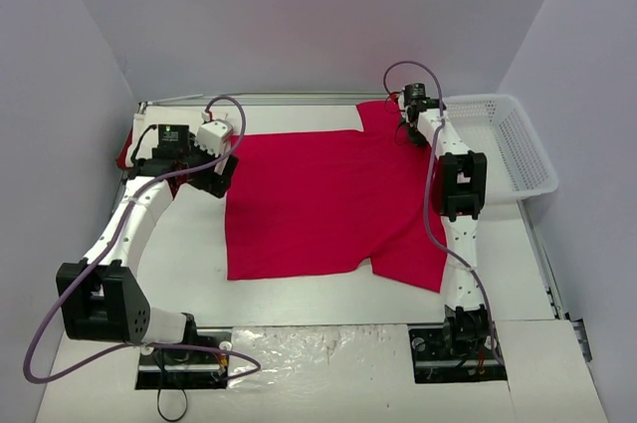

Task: Fold and stack the t-shirts
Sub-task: Flatten out the tshirt

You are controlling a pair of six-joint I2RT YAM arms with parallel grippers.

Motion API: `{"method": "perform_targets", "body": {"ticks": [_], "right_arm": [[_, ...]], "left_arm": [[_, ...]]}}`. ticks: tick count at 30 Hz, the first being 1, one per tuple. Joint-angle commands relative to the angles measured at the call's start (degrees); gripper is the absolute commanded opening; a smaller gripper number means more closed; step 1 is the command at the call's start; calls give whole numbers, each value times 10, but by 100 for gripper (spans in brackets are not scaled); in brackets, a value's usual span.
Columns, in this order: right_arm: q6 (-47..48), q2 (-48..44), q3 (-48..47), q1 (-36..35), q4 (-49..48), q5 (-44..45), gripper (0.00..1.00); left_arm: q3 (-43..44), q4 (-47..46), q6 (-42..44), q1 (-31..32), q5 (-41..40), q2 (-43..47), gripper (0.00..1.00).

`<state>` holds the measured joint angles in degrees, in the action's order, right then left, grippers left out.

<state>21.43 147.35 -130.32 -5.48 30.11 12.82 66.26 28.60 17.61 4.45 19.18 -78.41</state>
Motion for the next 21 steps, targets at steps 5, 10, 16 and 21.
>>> {"method": "perform_targets", "body": {"ticks": [5, 10, 16, 21], "right_arm": [[-10, -156, 62, -21, 42, -100, 0], [-11, -246, 110, -17, 115, -207, 1], [26, -469, 362, -21, 119, -306, 11], [46, -597, 517, -22, 105, -345, 20]], "left_arm": [[5, 29, 34, 2, 12, 74, 94], [-10, 63, 73, 6, 29, 106, 94], [-48, 152, 161, 39, 52, 108, 94], [-91, 179, 218, 69, 38, 127, 94]]}}
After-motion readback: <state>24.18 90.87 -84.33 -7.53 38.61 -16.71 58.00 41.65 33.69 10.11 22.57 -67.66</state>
